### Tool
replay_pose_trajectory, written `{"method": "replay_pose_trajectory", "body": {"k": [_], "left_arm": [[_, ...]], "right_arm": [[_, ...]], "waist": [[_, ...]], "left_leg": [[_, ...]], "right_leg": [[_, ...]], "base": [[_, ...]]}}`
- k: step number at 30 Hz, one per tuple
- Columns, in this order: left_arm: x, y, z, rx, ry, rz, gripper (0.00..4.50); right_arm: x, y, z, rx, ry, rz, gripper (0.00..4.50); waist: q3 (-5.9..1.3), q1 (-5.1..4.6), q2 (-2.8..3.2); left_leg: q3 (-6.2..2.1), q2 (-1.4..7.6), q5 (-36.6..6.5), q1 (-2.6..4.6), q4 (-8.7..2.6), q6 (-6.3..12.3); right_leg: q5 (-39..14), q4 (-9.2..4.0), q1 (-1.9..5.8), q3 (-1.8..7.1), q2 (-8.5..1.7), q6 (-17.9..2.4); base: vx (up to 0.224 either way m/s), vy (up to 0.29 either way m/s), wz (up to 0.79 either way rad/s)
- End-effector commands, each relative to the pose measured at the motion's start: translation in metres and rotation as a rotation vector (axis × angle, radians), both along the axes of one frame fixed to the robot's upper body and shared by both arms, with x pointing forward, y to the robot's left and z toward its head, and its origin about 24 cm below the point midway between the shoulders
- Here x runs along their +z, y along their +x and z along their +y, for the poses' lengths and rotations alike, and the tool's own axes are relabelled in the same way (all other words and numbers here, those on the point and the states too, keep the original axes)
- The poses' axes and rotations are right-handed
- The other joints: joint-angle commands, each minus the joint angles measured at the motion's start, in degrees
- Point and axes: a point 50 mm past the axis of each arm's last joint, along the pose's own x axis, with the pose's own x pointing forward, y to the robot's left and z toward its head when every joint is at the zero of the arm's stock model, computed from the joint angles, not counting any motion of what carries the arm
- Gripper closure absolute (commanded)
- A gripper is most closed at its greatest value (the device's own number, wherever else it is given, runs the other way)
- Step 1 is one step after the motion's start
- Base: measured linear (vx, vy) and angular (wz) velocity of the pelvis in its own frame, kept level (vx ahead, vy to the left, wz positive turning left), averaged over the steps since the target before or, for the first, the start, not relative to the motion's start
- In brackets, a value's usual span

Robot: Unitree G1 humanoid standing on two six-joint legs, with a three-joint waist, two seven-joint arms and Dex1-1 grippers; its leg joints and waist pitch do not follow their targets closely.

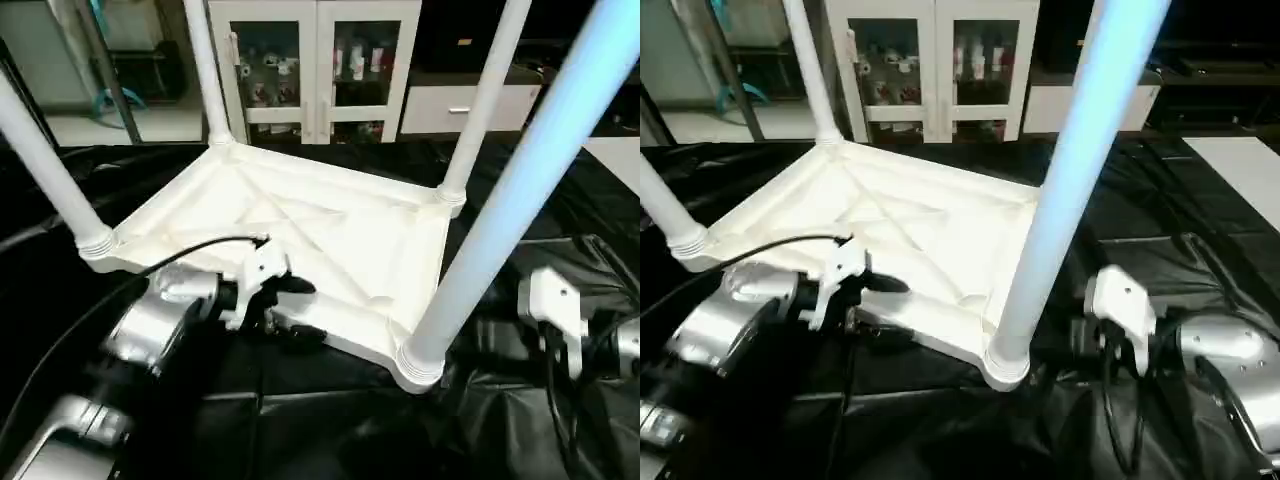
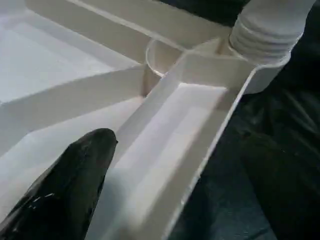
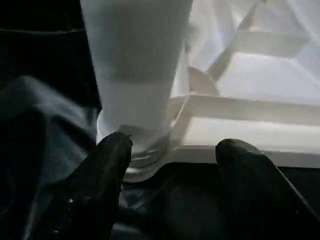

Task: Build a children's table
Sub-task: Rotate table base

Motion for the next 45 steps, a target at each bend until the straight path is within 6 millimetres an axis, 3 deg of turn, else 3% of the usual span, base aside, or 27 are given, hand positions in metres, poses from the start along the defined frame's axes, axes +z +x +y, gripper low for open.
{"method": "replay_pose_trajectory", "body": {"k": [1, 4, 5, 10, 13, 16, 24, 25, 28, 33, 40, 41, 42, 45], "left_arm": [[-0.001, 0.003, -0.003, -0.042, 0.047, -0.005, 0.18], [-0.002, 0.006, -0.006, -0.084, 0.089, -0.002, 0.32], [-0.003, 0.006, -0.007, -0.115, 0.109, 0.013, 0.47], [-0.003, 0.006, -0.01, -0.162, 0.149, -0.002, 0.94], [-0.002, 0.007, -0.015, -0.184, 0.163, -0.02, 1.17], [-0.001, 0.004, -0.021, -0.218, 0.158, -0.023, 1.5], [-0.002, -0.004, -0.029, -0.288, 0.171, -0.049, 2.16], [-0.003, -0.003, -0.03, -0.285, 0.179, -0.056, 2.32], [-0.004, -0.001, -0.03, -0.281, 0.187, -0.063, 2.53], [-0.006, -0.005, -0.031, -0.293, 0.185, -0.035, 2.96], [-0.011, -0.012, -0.033, -0.268, 0.171, -0.026, 3.51], [-0.013, -0.013, -0.032, -0.257, 0.173, -0.027, 3.51], [-0.014, -0.014, -0.031, -0.24, 0.175, -0.026, 3.8], [-0.017, -0.015, -0.026, -0.18, 0.194, -0.026, 3.83]], "right_arm": [[0.006, -0.003, 0.004, 0.044, -0.006, -0.007, 1.38], [0.008, -0.004, 0.007, 0.062, -0.005, -0.011, 1.38], [0.009, -0.004, 0.008, 0.07, -0.007, -0.015, 1.38], [0.011, -0.004, 0.009, 0.078, -0.01, -0.026, 1.38], [0.013, -0.006, 0.012, 0.097, -0.005, -0.019, 1.38], [0.013, -0.009, 0.014, 0.115, -0.002, -0.008, 1.38], [0.009, -0.011, 0.017, 0.104, -0.004, -0.015, 1.38], [0.009, -0.011, 0.017, 0.103, -0.002, -0.016, 1.38], [0.008, -0.011, 0.019, 0.107, 0.0, -0.015, 1.38], [0.007, -0.013, 0.019, 0.114, 0.001, -0.009, 1.38], [0.004, -0.012, 0.022, 0.12, 0.002, -0.016, 1.38], [0.004, -0.012, 0.023, 0.119, 0.006, -0.018, 1.38], [0.003, -0.011, 0.025, 0.119, 0.009, -0.02, 1.38], [0.001, -0.01, 0.026, 0.112, 0.014, -0.03, 1.38]], "waist": [[-3.12, 0.19, -0.78], [-3.23, 0.49, -0.25], [-3.28, 0.48, -0.55], [-3.37, 0.77, -0.54], [-3.23, 0.82, -0.73], [-3.1, 0.91, -0.42], [-3.33, 0.94, -0.32], [-3.42, 1.01, -0.03], [-3.64, 1.01, -0.25], [-3.7, 1.36, -0.34], [-3.62, 2.01, -0.06], [-3.63, 1.97, -0.1], [-3.68, 2.0, 0.17], [-3.79, 1.8, 0.3]], "left_leg": [[-3.08, 5.97, -18.38, 1.14, -6.12, 1.12], [-2.94, 5.99, -16.1, 1.1, -5.91, 2.07], [-2.84, 6.04, -15.77, 1.11, -5.82, 2.44], [-2.77, 6.19, -13.28, 0.85, -5.68, 4.01], [-2.75, 6.23, -14.12, 0.89, -5.73, 3.91], [-2.74, 6.35, -15.41, 1.03, -5.92, 3.04], [-2.58, 6.24, -13.72, 0.82, -5.74, 3.56], [-2.6, 6.27, -13.13, 0.84, -5.67, 3.77], [-2.48, 6.23, -10.92, 0.69, -5.4, 4.79], [-2.37, 6.33, -9.97, 0.71, -5.25, 5.73], [-2.38, 6.36, -11.52, 0.86, -5.42, 4.58], [-2.37, 6.38, -11.46, 0.81, -5.45, 4.56], [-2.46, 6.39, -11.17, 0.78, -5.44, 4.58], [-2.49, 6.34, -10.18, 0.62, -5.37, 5.07]], "right_leg": [[-11.9, -4.63, 0.54, 2.66, -4.84, -12.31], [-8.09, -4.45, 0.51, 2.74, -4.97, -13.4], [-7.15, -4.38, 0.64, 2.71, -5.01, -13.99], [-5.01, -4.1, 0.92, 2.52, -5.12, -14.92], [-7.62, -4.3, 0.83, 2.58, -5.16, -14.69], [-9.64, -4.58, 0.64, 2.68, -5.13, -14.32], [-5.68, -4.29, 0.76, 2.7, -5.14, -14.86], [-4.89, -4.16, 0.76, 2.66, -5.11, -14.94], [-1.48, -3.82, 0.81, 2.54, -5.01, -15.5], [-0.45, -3.6, 0.69, 2.44, -5.02, -15.89], [-2.7, -3.75, 0.56, 2.47, -5.06, -15.27], [-2.49, -3.78, 0.59, 2.49, -5.06, -15.23], [-1.64, -3.66, 0.62, 2.43, -5.05, -15.23], [0.34, -3.48, 0.73, 2.39, -4.96, -15.09]], "base": [[0.0, 0.0, 0.0], [0.0, 0.0, 0.0], [0.0, 0.0, 0.0], [0.0, 0.0, 0.0], [0.0, 0.0, 0.0], [0.0, 0.0, 0.0], [0.0, 0.0, 0.0], [0.0, 0.0, 0.0], [0.0, 0.0, 0.0], [0.0, 0.0, 0.0], [0.0, 0.0, 0.0], [0.0, 0.0, 0.0], [0.0, 0.0, 0.0], [0.0, 0.0, 0.0]]}}
